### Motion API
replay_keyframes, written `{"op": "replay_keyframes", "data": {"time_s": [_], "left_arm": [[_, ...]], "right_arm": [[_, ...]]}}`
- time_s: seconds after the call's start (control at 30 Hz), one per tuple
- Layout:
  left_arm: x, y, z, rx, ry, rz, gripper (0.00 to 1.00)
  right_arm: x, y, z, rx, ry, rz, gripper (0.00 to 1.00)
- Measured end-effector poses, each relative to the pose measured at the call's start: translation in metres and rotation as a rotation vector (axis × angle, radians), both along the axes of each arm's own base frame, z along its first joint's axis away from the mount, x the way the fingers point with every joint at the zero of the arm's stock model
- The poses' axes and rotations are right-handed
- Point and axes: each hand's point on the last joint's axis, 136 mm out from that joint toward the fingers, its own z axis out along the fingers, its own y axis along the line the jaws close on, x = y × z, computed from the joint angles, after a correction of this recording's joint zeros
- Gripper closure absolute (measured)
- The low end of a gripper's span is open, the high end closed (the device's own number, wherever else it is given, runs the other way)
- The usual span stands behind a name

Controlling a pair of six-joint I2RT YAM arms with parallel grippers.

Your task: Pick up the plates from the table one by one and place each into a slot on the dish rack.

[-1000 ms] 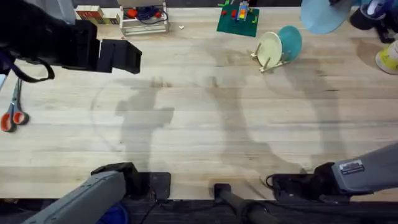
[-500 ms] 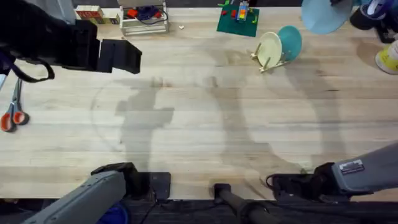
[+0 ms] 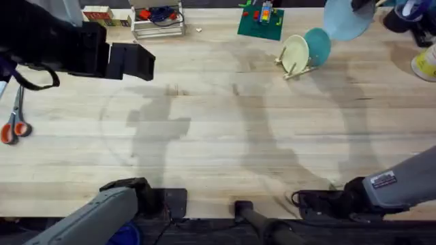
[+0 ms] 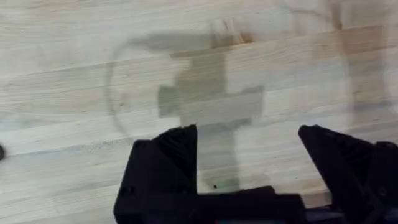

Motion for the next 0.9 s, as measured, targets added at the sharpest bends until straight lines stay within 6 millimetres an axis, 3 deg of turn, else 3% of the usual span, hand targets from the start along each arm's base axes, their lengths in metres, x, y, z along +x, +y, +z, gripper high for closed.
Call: {"op": "replay_keyframes", "data": {"time_s": [0.27, 0.57, 0.9], "left_arm": [[0.0, 0.0, 0.0, 0.0, 0.0, 0.0, 0.006], [0.0, 0.0, 0.0, 0.0, 0.0, 0.0, 0.006], [0.0, 0.0, 0.0, 0.0, 0.0, 0.0, 0.006]], "right_arm": [[0.006, 0.0, -0.002, 0.012, -0.007, -0.022, 0.97], [0.014, 0.001, -0.017, 0.024, 0.03, -0.04, 0.97], [0.023, 0.001, -0.015, 0.027, -0.006, -0.039, 0.97]]}}
